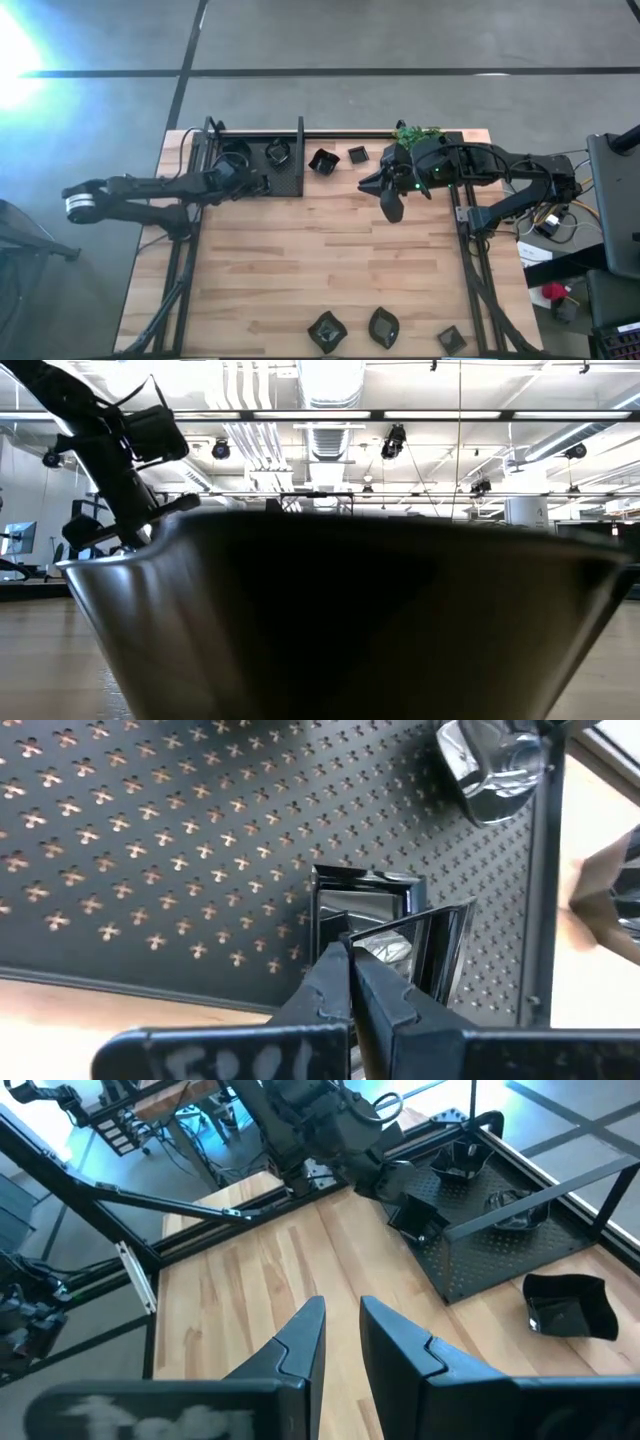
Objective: Pick & Place Mini shaped plates
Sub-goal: Stack the black square plate on top of the black square plate on the shelf
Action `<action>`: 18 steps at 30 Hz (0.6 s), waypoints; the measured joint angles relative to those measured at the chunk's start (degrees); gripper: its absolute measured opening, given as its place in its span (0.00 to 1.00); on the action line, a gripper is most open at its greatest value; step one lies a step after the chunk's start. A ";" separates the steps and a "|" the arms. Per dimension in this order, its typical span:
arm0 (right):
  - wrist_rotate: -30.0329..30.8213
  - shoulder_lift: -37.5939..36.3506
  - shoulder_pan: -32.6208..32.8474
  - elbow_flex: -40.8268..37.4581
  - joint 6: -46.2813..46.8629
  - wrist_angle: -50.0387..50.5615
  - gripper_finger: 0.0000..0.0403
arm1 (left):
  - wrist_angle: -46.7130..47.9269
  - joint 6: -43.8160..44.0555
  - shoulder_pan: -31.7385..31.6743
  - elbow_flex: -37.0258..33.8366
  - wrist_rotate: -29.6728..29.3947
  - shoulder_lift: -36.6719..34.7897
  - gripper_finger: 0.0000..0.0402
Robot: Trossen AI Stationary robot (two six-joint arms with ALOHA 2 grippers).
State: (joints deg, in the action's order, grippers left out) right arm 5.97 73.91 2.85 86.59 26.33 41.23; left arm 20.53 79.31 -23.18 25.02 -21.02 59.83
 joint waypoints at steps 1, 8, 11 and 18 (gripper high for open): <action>-0.02 0.00 0.02 0.00 0.00 0.00 0.15 | -0.25 -0.02 -0.26 0.00 0.00 0.56 0.00; -0.06 0.00 0.00 0.00 0.02 0.06 0.15 | -2.62 -3.57 -2.13 0.02 1.05 3.42 0.00; -0.06 0.00 0.00 0.00 0.02 0.07 0.15 | -2.95 -6.11 -2.82 0.16 1.92 4.10 0.00; -0.19 0.00 0.00 0.00 0.02 0.07 0.15 | -3.12 -8.17 -3.12 1.00 2.05 4.46 0.02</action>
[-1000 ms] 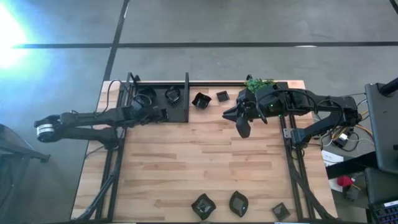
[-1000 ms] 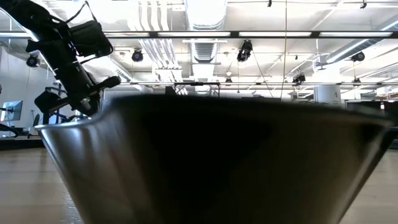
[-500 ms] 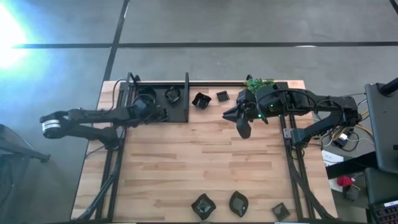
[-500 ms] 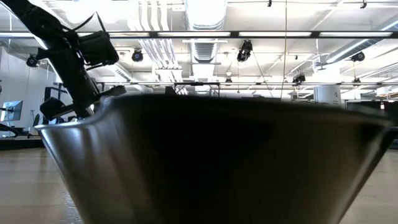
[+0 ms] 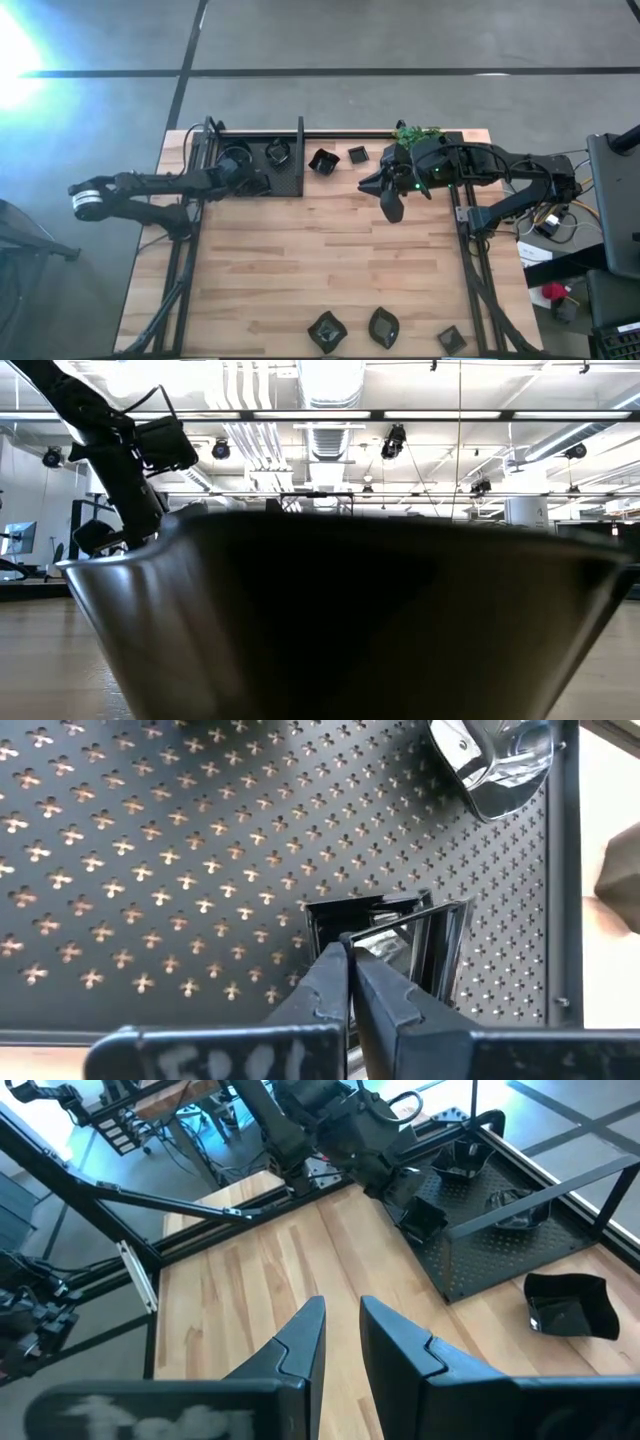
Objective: Pick & Place Mini shaped plates
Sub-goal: Stack the black square plate on top of the black square plate on the shelf
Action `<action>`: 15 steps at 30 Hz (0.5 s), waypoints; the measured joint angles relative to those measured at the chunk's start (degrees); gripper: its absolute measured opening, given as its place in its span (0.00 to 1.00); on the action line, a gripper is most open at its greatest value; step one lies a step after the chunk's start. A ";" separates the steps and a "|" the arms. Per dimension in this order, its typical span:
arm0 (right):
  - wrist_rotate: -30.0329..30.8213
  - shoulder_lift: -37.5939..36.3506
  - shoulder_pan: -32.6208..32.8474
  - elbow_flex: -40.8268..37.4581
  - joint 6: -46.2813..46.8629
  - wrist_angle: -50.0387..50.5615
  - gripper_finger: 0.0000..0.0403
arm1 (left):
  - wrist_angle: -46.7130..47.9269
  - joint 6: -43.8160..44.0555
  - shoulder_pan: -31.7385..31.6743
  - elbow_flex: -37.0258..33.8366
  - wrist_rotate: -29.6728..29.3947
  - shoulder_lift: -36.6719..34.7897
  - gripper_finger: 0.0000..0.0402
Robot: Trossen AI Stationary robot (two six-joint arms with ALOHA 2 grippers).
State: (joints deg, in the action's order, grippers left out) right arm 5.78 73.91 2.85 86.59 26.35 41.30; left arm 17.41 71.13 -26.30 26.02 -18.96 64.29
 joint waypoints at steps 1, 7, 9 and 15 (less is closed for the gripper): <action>0.00 0.00 0.00 0.00 0.02 0.00 0.15 | 0.04 -0.21 -0.04 0.02 0.00 0.00 0.03; 0.02 0.00 0.00 0.00 0.20 0.00 0.15 | 0.09 -0.79 -0.36 0.11 -0.17 0.00 0.08; 0.02 0.00 0.01 0.00 0.22 0.00 0.15 | 0.11 -0.81 -0.60 0.11 -0.52 0.00 0.10; 0.02 0.00 0.02 0.00 0.22 0.00 0.15 | 0.18 -0.78 -1.01 0.28 -0.66 0.00 0.14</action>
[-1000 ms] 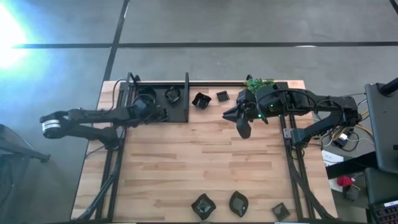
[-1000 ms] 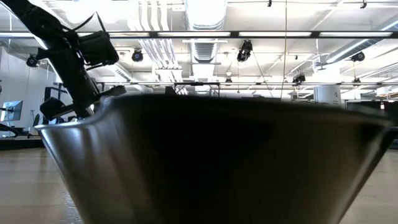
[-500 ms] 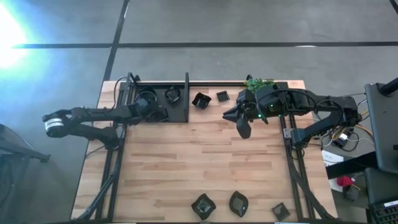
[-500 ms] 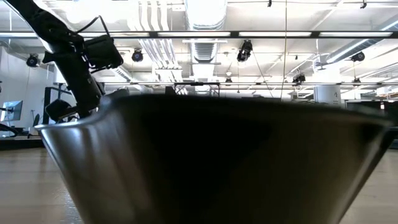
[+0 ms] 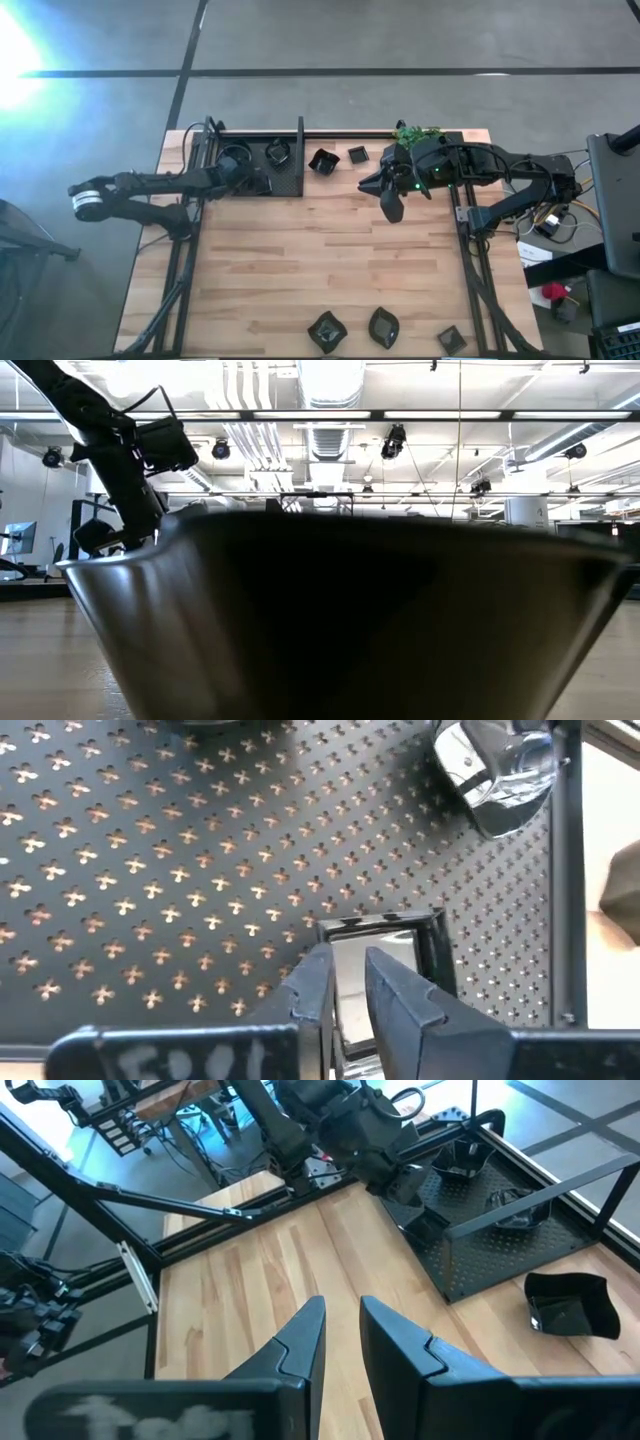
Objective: Pick & Place Mini shaped plates
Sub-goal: Stack the black square plate on top of the black square plate on the shelf, then stack the black distorted square plate on top of the black distorted square plates on the shelf
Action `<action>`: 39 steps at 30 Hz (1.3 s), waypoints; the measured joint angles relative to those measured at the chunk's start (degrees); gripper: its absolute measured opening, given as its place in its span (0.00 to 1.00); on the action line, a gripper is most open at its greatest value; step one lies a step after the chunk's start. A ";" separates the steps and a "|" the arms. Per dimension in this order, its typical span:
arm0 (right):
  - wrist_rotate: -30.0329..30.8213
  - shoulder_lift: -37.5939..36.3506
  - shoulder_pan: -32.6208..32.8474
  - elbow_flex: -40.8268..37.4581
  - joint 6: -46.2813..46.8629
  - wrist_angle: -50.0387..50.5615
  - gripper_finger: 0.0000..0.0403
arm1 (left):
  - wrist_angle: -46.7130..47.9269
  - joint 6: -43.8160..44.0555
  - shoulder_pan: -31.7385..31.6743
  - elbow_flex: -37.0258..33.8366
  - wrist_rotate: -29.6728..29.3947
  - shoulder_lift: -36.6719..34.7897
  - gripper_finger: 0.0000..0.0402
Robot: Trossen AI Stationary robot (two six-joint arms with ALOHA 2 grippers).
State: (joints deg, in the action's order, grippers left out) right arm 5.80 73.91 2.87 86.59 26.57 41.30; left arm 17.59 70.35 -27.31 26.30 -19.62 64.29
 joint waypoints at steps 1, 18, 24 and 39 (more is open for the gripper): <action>0.00 0.00 0.00 0.00 0.00 0.00 0.15 | -0.04 -0.16 0.00 0.17 0.00 -0.06 0.14; 0.00 -0.73 0.00 -0.02 -0.26 0.49 0.15 | 0.48 -29.93 3.33 8.64 8.39 -11.46 0.14; -4.43 -0.79 0.27 -0.02 -0.83 4.28 0.15 | 0.41 -43.66 14.57 14.35 9.08 -14.03 0.14; -4.83 -0.79 4.59 -0.07 -4.99 9.14 0.15 | -0.27 -48.62 47.77 19.26 2.29 -11.33 0.14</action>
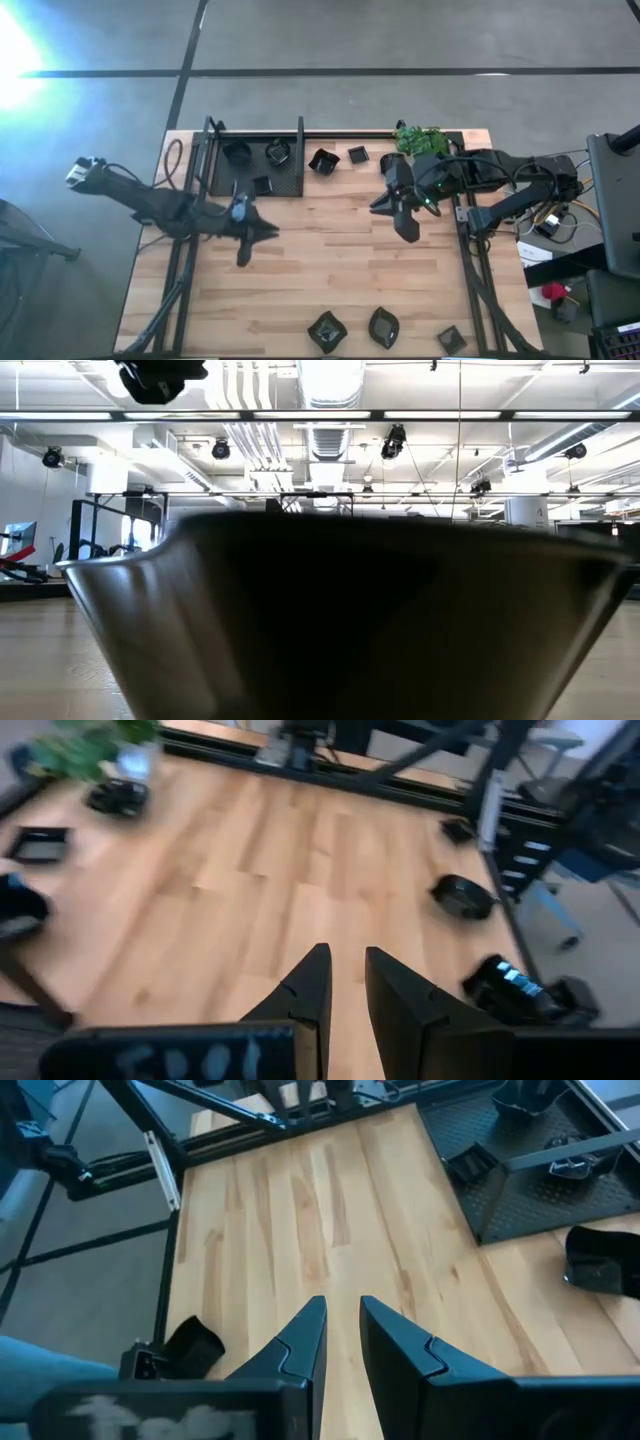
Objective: Pick & Place Mini shaped plates
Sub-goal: Stack the black distorted square plate on top of the black distorted square plates on the shelf
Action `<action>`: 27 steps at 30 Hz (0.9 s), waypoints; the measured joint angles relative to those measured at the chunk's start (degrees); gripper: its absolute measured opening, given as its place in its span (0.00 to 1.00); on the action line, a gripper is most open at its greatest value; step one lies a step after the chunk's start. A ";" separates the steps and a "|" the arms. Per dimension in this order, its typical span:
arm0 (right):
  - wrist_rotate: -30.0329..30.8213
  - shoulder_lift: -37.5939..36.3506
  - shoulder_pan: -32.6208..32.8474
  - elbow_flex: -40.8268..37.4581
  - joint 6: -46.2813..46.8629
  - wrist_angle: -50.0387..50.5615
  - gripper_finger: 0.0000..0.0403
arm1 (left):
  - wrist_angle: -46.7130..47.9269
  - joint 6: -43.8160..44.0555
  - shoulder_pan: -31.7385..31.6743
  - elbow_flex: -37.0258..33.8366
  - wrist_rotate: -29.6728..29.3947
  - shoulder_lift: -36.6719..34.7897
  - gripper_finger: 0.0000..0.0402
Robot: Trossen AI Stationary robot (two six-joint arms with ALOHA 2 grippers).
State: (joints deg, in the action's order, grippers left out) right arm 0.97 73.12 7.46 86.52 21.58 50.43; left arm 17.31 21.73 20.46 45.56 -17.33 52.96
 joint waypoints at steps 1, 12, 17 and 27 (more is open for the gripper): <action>0.00 0.00 0.21 0.00 -0.11 0.03 0.15 | -0.63 0.47 1.31 0.02 -0.71 0.88 0.14; 0.04 -0.61 0.57 0.00 -1.78 0.37 0.15 | -3.91 3.80 7.42 5.25 1.62 17.55 0.14; -0.14 -0.74 0.64 0.00 -4.78 0.37 0.15 | -3.82 4.97 8.02 10.19 4.18 26.01 0.14; -7.50 -0.74 2.19 0.00 -10.37 0.42 0.15 | -3.64 11.15 11.28 22.76 6.02 42.95 0.14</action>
State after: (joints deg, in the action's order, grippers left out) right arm -6.53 72.38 9.65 86.52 11.21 50.85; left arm 13.68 32.88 31.74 68.32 -11.31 95.91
